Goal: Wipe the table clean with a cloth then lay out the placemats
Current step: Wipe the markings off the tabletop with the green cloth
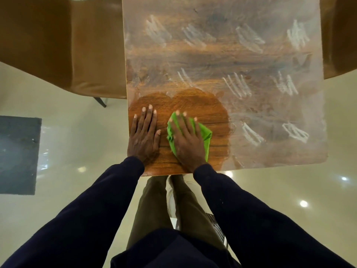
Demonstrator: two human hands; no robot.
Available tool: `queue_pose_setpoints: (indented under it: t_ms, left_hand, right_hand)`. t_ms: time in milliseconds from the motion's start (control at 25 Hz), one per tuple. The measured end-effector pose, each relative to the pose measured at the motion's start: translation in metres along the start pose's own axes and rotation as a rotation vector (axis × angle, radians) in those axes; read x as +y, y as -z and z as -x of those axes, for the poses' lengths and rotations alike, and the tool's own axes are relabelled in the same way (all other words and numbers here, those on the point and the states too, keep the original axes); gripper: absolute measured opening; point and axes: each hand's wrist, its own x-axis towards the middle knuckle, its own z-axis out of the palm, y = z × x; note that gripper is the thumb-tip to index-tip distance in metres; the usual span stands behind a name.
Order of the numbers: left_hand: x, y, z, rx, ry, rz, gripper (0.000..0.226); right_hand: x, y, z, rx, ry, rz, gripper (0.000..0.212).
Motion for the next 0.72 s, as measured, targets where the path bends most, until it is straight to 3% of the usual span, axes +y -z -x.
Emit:
queue_pose_setpoints:
  t_ms: [80,160,320,440,520,600,720]
  left_hand:
    - [0.000,0.000,0.001,0.007,-0.002,0.001,0.064]
    - [-0.001,-0.001,0.000,0.005,0.002,0.012,0.064]
    - [0.000,-0.003,0.001,0.011,0.010,0.011,0.066]
    - [-0.001,-0.005,0.001,-0.002,0.007,0.018,0.066]
    - [-0.001,-0.008,0.000,0.000,-0.038,0.014,0.066]
    - [0.011,-0.011,-0.007,-0.008,-0.127,0.043,0.065]
    - [0.057,-0.016,-0.024,-0.048,-0.170,0.126,0.066]
  right_hand:
    - [0.020,-0.002,0.053,-0.048,0.183,0.021,0.063]
    - [0.065,0.006,0.089,-0.042,0.205,0.042,0.065]
    - [0.138,0.032,0.068,0.073,-0.238,0.034,0.058]
    - [0.111,0.033,0.007,0.168,-0.549,0.004,0.058]
    - [0.076,0.025,-0.009,0.171,-0.475,-0.009,0.058]
    - [0.052,0.015,0.016,0.082,-0.252,0.007,0.061]
    - [0.074,0.012,0.084,0.012,-0.027,0.010,0.067]
